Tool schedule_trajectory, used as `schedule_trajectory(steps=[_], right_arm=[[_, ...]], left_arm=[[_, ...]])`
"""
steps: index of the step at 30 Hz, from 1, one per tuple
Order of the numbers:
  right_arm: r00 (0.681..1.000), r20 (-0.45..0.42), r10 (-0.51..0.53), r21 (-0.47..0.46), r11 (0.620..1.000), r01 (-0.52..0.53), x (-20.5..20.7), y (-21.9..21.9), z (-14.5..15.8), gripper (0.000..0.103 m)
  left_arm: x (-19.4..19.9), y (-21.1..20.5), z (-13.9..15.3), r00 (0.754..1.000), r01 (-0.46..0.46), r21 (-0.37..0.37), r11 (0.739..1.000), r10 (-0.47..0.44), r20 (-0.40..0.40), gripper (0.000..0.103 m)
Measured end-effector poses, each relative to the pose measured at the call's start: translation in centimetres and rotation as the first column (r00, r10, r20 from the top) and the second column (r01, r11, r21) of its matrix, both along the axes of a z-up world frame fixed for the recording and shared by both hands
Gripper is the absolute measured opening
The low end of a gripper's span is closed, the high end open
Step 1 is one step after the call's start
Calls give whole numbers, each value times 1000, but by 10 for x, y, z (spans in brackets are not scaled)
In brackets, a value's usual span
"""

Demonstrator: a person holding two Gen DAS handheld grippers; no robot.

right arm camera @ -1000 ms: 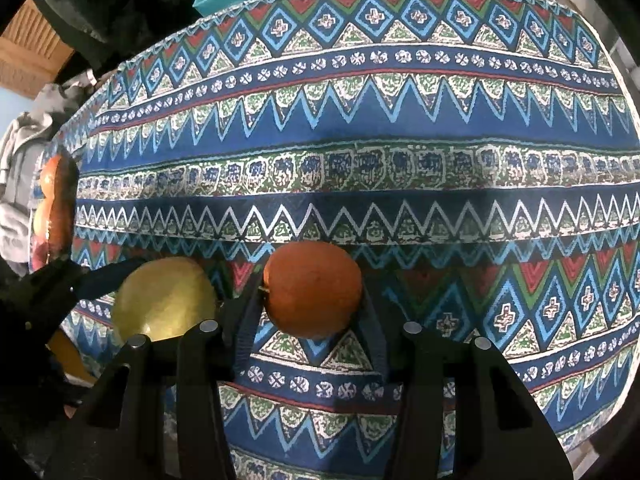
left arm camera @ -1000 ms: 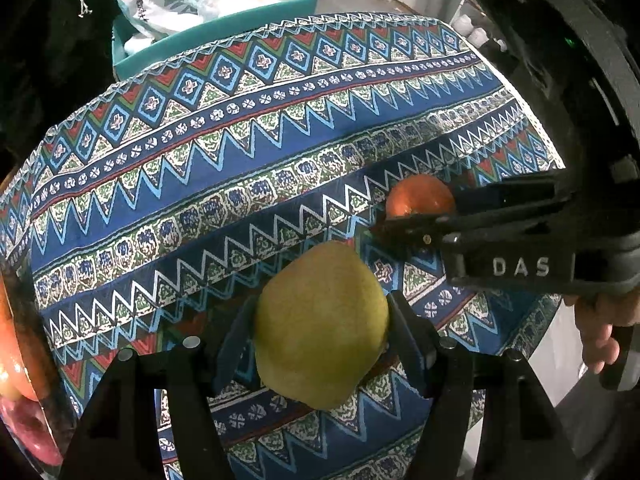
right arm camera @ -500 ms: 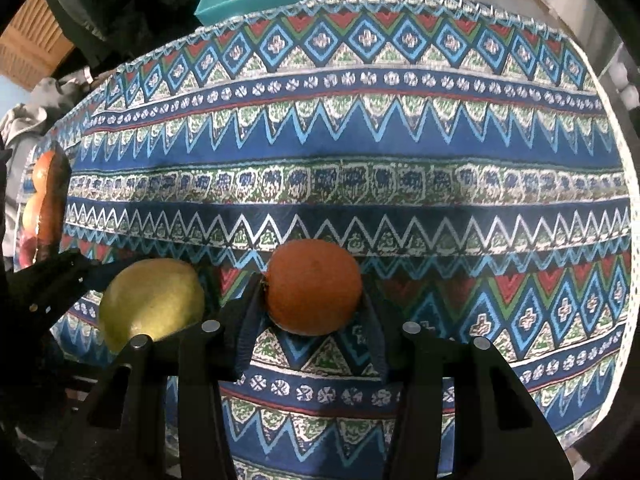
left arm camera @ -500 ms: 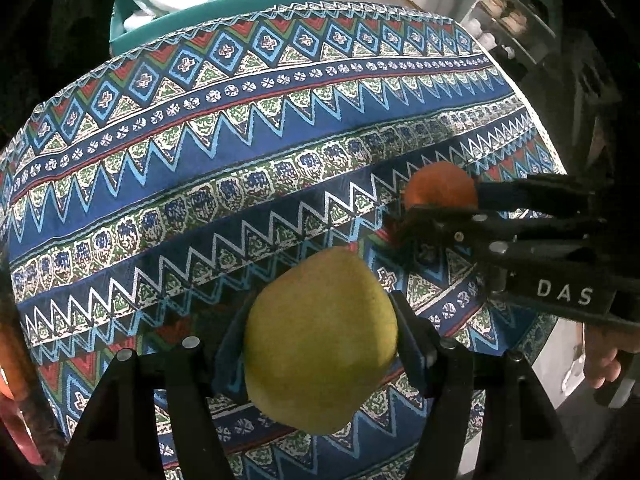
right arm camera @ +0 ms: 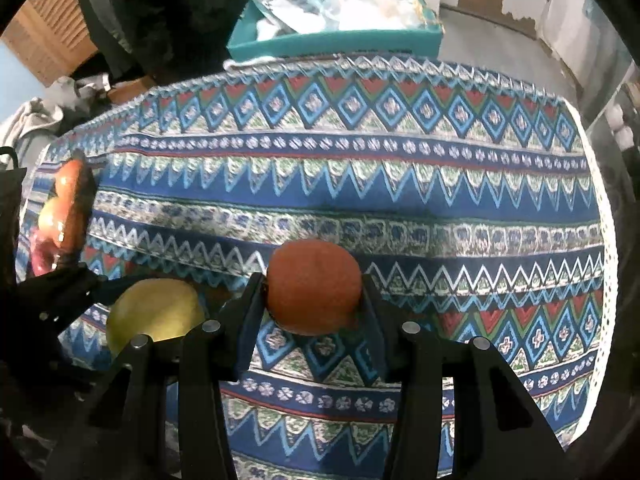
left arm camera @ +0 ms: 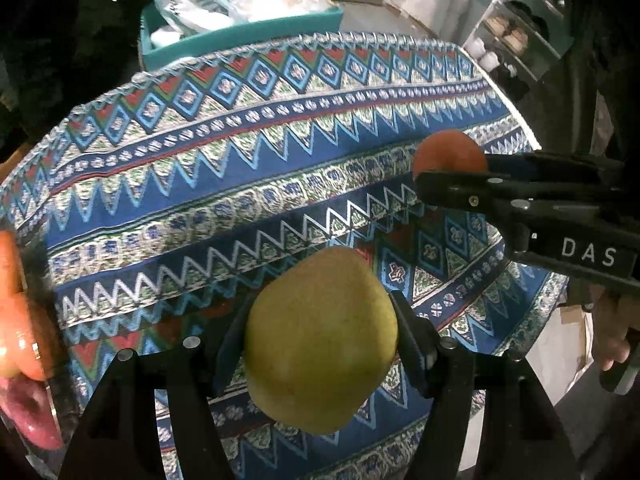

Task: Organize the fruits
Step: 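Lift and carry the pear and tangerine together toward the green glass bowl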

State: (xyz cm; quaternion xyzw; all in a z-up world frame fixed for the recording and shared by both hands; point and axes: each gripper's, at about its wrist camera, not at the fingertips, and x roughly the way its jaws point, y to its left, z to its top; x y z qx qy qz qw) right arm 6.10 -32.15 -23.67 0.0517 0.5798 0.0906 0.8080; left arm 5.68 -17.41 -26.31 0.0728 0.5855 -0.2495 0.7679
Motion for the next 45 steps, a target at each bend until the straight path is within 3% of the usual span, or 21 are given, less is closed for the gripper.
schedule_trajectory(steps=[11,24,45], right_arm=[[993,102,58,20,998,-60,-7,30,46,46],[969,192,155,40,985,-166,-7,91,91,46],[941,204,272,54,956,-288,14,182,102,46]], left_arm=[[-4,52,48,995,-69,-42,997,71,66,69],[-6,108,84,977,-163,-91,982,173,122,69],[14,224,101,920,-345,-136,929,364,147,69]])
